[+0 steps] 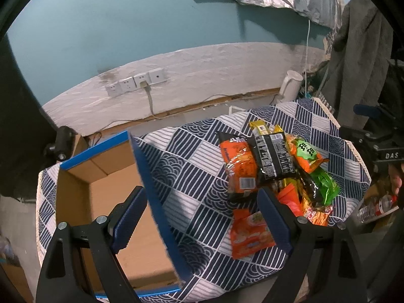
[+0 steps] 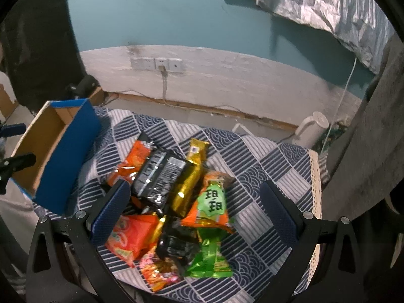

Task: Organize snacks
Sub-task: 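Grasp the black snack bag with the left tool while the right grasps the green-orange bag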

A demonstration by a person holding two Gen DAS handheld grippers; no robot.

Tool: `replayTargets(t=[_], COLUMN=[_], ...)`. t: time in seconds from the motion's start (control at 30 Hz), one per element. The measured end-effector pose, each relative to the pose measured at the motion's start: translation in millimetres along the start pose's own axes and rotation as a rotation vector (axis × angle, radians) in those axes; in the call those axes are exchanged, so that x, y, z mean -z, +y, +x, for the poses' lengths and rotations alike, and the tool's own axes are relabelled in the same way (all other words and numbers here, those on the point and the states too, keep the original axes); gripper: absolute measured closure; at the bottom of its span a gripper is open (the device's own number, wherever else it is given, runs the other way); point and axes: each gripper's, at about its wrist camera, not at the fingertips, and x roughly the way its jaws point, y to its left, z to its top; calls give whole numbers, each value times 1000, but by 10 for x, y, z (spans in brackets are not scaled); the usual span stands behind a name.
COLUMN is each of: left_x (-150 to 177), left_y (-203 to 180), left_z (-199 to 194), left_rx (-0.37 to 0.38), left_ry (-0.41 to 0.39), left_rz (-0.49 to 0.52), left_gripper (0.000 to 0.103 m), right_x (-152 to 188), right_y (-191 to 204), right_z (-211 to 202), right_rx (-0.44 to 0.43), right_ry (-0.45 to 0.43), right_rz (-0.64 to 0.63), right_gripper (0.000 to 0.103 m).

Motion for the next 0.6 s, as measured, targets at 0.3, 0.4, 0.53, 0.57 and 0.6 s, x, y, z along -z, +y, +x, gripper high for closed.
replayTargets(t=[0.3, 0.4, 0.53, 0.57, 0.6], left_x=[-196, -228, -275, -279, -289], left_y=[-178, -211, -290, -309, -321], left_z=[381, 538, 782, 828, 880], left_rx=[34, 55, 67, 65, 61], left_ry=[74, 110, 142, 144, 148], left_rz=[-26, -35, -39, -36, -32], left_gripper=[13, 13, 13, 13, 13], right_x=[-78, -66, 0, 31, 57], right_y=[-228, -263, -331, -363, -384], right_z=[404, 543, 763, 835, 870], right_rx=[3, -4, -2, -2, -2], right_ry=[94, 129, 185, 204, 216], right_rz=[19, 24, 31, 38, 43], right_gripper=[3, 3, 3, 3, 3])
